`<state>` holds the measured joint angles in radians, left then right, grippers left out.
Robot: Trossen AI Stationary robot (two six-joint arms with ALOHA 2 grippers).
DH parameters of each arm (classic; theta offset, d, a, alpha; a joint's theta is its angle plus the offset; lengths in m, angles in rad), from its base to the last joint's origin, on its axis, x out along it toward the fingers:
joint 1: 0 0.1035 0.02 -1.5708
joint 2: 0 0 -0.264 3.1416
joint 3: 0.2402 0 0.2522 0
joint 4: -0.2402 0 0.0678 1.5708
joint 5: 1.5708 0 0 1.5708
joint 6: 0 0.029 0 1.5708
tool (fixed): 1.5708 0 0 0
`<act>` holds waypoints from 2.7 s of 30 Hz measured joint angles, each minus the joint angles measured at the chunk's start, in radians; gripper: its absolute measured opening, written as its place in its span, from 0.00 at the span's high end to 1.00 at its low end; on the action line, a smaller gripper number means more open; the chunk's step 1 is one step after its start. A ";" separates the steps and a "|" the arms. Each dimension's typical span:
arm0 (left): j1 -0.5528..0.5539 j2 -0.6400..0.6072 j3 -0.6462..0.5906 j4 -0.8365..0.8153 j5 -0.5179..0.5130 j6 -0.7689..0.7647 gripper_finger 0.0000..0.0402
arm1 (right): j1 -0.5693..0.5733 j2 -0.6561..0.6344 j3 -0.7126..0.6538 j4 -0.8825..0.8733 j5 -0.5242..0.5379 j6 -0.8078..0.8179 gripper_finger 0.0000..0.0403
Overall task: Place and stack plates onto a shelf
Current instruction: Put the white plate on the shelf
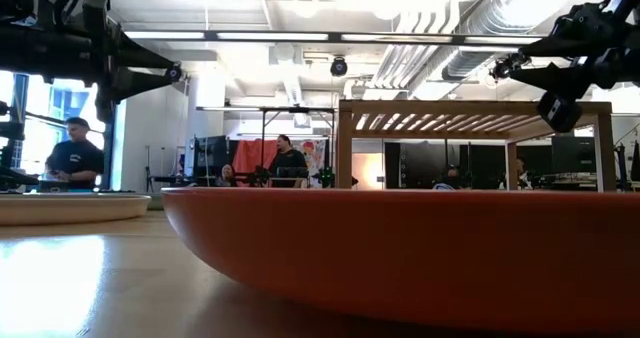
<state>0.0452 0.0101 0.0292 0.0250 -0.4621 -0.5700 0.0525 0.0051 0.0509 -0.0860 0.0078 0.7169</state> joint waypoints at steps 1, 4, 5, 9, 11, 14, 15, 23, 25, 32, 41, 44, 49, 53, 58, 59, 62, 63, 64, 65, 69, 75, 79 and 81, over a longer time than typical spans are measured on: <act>0.000 0.000 0.000 0.000 -0.003 0.012 0.70 | 0.000 0.000 0.000 0.000 0.000 0.013 0.72; 0.000 0.000 0.000 -0.001 -0.004 0.036 0.70 | 0.000 0.000 0.000 0.000 -0.001 0.027 0.72; 0.000 0.000 0.000 -0.001 -0.007 0.038 0.70 | 0.000 0.000 0.000 0.000 -0.005 0.027 0.72; 0.000 0.000 0.000 -0.001 -0.015 0.022 0.70 | 0.000 0.000 0.000 0.000 -0.007 0.049 0.72; 0.000 0.000 0.000 0.001 -0.015 0.022 0.70 | 0.000 0.000 0.000 0.000 -0.007 0.046 0.72; 0.000 0.000 0.000 0.002 -0.027 0.033 0.70 | 0.000 0.000 0.000 0.000 0.005 0.048 0.72; 0.000 0.000 0.000 0.002 -0.034 0.038 0.70 | 0.000 0.000 0.000 0.000 0.011 0.055 0.72; 0.000 0.000 0.000 0.092 -0.157 -0.075 0.70 | 0.000 0.000 0.000 0.101 0.015 0.108 0.72; 0.000 0.000 0.000 0.158 -0.151 -0.055 0.70 | 0.000 0.000 0.000 0.175 0.016 0.075 0.72; 0.000 0.000 0.000 0.448 -0.156 0.054 0.70 | 0.000 0.000 0.000 0.442 0.024 -0.075 0.72; 0.000 0.000 0.000 0.572 -0.157 0.006 0.70 | 0.000 0.000 0.003 0.666 0.038 -0.212 0.72; 0.000 0.001 0.014 0.577 -0.153 0.013 0.70 | 0.000 0.005 0.039 0.647 0.042 -0.210 0.72; 0.000 0.036 0.104 0.559 -0.095 0.087 0.70 | 0.000 0.037 0.163 0.526 0.033 -0.244 0.72; 0.000 0.103 0.220 0.482 -0.090 0.150 0.70 | 0.000 0.088 0.307 0.328 0.033 -0.288 0.72; 0.000 0.220 0.379 0.348 -0.077 0.197 0.70 | 0.000 0.195 0.502 0.053 0.060 -0.270 0.72; 0.000 0.246 0.409 0.319 -0.070 0.208 0.70 | 0.000 0.220 0.538 -0.005 0.061 -0.270 0.72; 0.000 0.318 0.480 0.258 -0.067 0.232 0.70 | 0.000 0.296 0.631 -0.159 0.061 -0.240 0.72; 0.000 0.342 0.497 0.244 -0.067 0.240 0.70 | 0.000 0.322 0.655 -0.201 0.061 -0.217 0.72; 0.000 0.365 0.510 0.232 -0.067 0.250 0.70 | 0.000 0.348 0.675 -0.242 0.061 -0.194 0.72; 0.000 0.386 0.520 0.222 -0.067 0.261 0.70 | 0.000 0.373 0.692 -0.278 0.060 -0.171 0.72; 0.000 0.461 0.539 0.176 -0.067 0.268 0.70 | 0.000 0.470 0.735 -0.385 0.025 -0.079 0.72; 0.000 0.542 0.539 0.066 -0.065 0.208 0.70 | 0.001 0.609 0.747 -0.465 -0.091 0.025 0.72; 0.000 0.590 0.539 0.047 -0.013 0.197 0.70 | 0.001 0.702 0.747 -0.486 -0.154 0.079 0.72; 0.000 0.612 0.539 0.048 0.018 0.197 0.70 | 0.001 0.746 0.747 -0.492 -0.190 0.094 0.72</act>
<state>0.0450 0.6220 0.5682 0.0727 -0.4442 -0.3733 0.0532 0.7515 0.7975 -0.5778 -0.1818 0.8110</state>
